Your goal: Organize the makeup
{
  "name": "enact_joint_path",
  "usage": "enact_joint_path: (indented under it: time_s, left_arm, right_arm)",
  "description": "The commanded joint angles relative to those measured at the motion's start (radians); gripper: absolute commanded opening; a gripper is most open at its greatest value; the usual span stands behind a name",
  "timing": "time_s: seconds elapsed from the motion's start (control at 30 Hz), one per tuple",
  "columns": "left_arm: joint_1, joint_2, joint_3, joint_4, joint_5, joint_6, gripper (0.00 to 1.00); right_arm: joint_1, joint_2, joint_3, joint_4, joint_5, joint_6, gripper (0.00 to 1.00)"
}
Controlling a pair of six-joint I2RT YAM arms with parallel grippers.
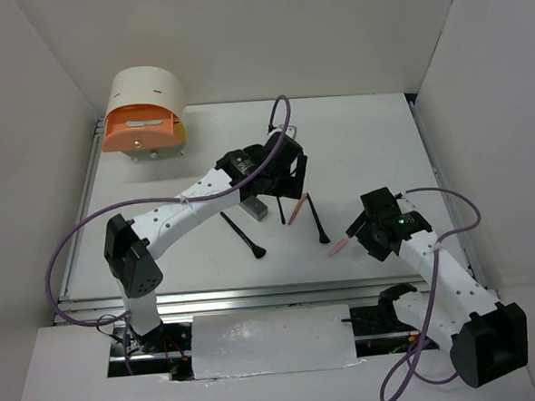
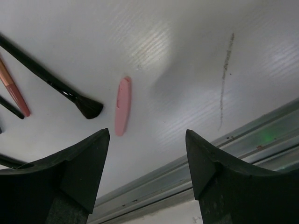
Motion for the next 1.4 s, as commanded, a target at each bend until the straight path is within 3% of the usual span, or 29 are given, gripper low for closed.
enact_joint_path:
  time_s: [0.0, 0.6, 0.97, 1.37]
  left_arm:
    - [-0.003, -0.051, -0.018, -0.016, -0.018, 0.017, 0.99]
    - [0.003, -0.143, -0.15, -0.009, -0.047, -0.013, 0.99]
    - [0.007, -0.152, -0.183, -0.007, -0.047, -0.006, 0.99]
    - [0.043, -0.177, -0.235, 0.017, -0.026, -0.002, 0.99]
  right_arm:
    - [0.002, 0.039, -0.006, 0.138, -0.011, 0.023, 0.73]
    - [0.027, 0.317, -0.016, 0.293, -0.031, 0.025, 0.68]
    - [0.071, 0.459, 0.041, 0.252, 0.015, 0.066, 0.68]
    - [0.087, 0.502, 0.061, 0.242, -0.014, 0.049, 0.28]
